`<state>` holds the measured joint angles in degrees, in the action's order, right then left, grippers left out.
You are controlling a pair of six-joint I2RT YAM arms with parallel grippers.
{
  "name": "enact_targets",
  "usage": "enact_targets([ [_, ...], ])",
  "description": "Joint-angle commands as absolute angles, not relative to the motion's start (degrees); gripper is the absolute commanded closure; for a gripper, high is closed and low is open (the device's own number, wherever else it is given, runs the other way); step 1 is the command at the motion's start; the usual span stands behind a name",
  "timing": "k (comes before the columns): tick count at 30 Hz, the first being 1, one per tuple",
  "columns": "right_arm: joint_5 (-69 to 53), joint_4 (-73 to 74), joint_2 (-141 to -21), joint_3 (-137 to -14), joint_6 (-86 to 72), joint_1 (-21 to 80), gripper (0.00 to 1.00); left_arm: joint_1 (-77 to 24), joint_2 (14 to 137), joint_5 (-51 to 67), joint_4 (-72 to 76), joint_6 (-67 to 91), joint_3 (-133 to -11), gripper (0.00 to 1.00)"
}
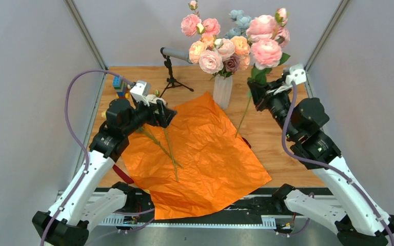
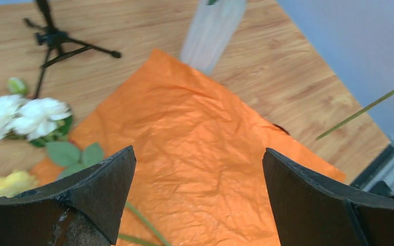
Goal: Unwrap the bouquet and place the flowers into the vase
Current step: Pick up the fake flower from the wrapping paper, then insert the fake flower into the vase.
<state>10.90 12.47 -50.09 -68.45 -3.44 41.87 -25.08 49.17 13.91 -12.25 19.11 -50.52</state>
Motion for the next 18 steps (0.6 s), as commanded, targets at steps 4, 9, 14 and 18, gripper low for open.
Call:
enact_targets([
  [4,5.99,9.84,-52.4,-69.85,-5.72,18.27,1.0,-7.38,52.37,14.11,-24.87,12.84,-57.78,0.0],
  [9,-2.41,-4.19,-55.26,-67.03,-8.4,8.54,1.0,-3.74,51.54,1.51,-24.75,9.6,-56.36,0.0],
  [14,-9.8,-22.55,-59.03,-63.62,-11.4,4.63,1.0,-3.75,49.25,-3.92,-19.3,6.65,-49.7,0.0],
  [18,-12.4,-32.86,-63.31,-63.83,-11.22,4.57,1.0,-3.78,50.18,-5.57,-20.63,4.91,-50.1,0.0],
])
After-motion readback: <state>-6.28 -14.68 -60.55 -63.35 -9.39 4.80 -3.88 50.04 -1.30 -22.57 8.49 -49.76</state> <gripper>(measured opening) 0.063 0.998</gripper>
